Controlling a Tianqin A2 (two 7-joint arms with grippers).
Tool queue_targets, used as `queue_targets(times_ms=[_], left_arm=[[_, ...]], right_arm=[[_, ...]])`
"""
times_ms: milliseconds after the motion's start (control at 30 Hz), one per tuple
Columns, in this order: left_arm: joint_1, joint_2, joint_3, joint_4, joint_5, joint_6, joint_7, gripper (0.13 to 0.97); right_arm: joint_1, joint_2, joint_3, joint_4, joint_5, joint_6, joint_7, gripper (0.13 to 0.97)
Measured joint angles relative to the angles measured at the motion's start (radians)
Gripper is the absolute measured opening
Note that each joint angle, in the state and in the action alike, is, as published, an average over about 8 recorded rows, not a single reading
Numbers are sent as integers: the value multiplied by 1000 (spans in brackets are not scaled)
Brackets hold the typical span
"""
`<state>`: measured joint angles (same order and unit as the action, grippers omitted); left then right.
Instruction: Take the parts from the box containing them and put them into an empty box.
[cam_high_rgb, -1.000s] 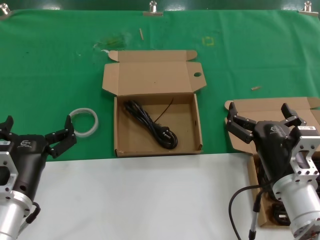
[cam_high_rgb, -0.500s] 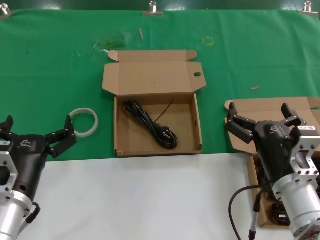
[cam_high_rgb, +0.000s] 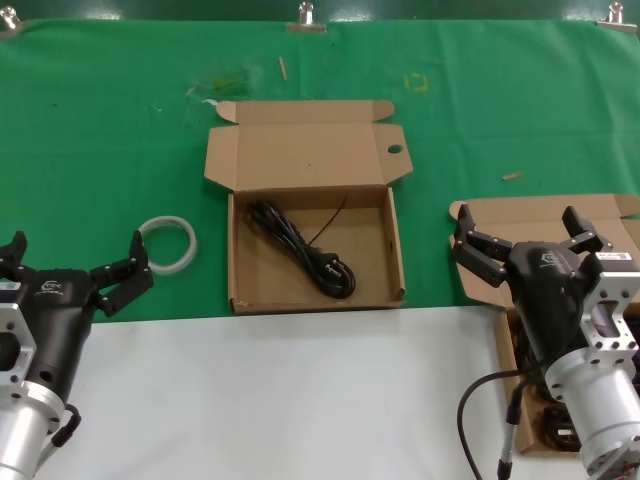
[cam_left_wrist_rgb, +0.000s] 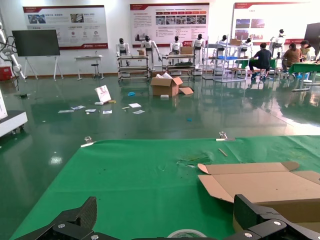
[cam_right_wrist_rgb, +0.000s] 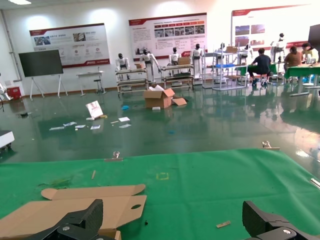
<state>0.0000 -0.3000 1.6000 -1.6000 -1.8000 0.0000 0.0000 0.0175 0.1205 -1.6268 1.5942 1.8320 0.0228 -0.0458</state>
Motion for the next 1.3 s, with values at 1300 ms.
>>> queue_targets(times_ms=[1300], left_arm=[[0, 0, 0, 0, 0, 0, 0, 965]], right_arm=[[0, 0, 0, 0, 0, 0, 0, 966]])
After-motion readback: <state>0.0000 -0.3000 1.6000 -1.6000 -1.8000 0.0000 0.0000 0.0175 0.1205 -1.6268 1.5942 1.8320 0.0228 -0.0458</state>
